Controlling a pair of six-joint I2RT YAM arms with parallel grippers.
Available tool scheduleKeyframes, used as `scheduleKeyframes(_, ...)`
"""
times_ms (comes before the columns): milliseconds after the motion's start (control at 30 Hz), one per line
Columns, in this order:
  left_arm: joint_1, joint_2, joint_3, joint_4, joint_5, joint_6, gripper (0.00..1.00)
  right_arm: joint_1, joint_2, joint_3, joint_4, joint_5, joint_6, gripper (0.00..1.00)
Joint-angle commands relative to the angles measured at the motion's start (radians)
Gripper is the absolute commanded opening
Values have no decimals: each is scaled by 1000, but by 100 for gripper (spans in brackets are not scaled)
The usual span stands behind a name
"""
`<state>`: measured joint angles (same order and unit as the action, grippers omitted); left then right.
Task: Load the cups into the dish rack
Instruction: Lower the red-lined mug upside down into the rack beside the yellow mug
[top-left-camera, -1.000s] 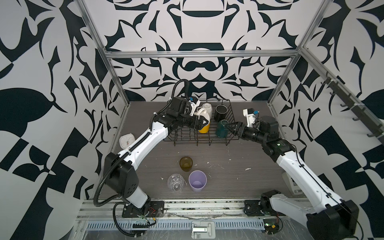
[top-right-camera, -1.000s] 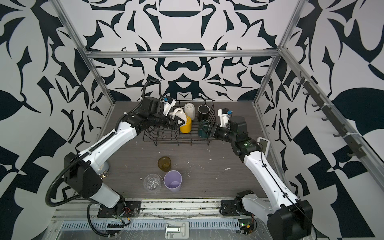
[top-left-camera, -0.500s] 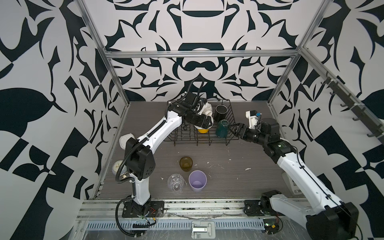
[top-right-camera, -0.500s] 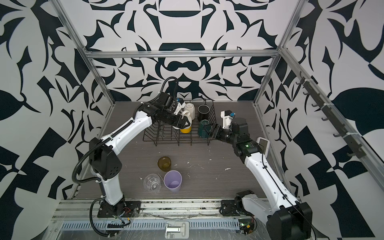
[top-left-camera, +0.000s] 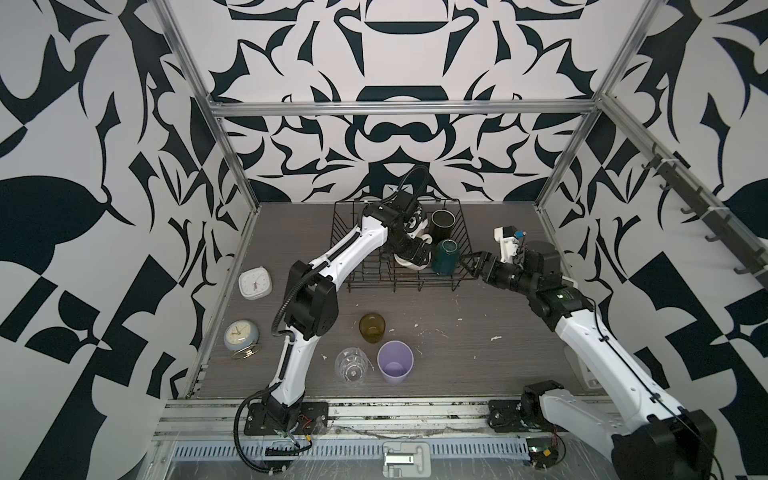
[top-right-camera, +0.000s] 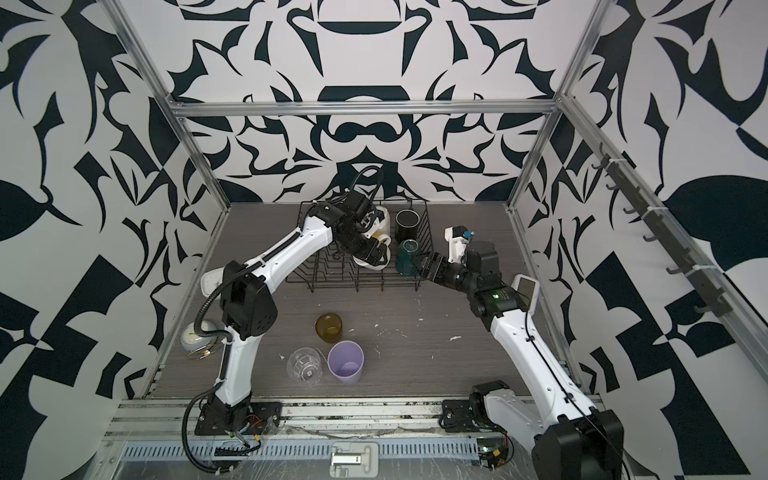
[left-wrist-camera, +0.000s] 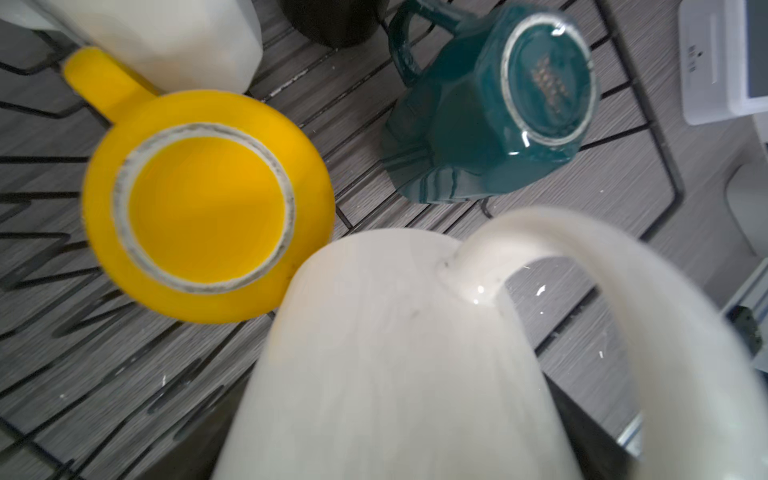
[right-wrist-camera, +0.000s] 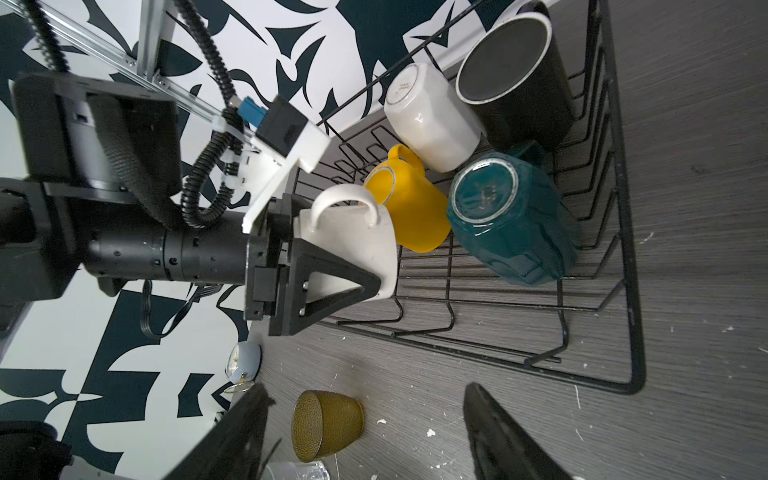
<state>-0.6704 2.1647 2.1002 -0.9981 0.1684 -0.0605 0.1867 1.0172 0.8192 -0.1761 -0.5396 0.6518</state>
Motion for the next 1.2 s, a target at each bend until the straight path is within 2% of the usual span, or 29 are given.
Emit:
scheduleKeyframes(0,-8,24,63,-80,-13,25,0,-8,-28,-2,24,-19,-15,76)
scheduleKeyframes(1167,-23,217,167,-139,-123,12,0,-27,-30,-47,57,-55,16,77)
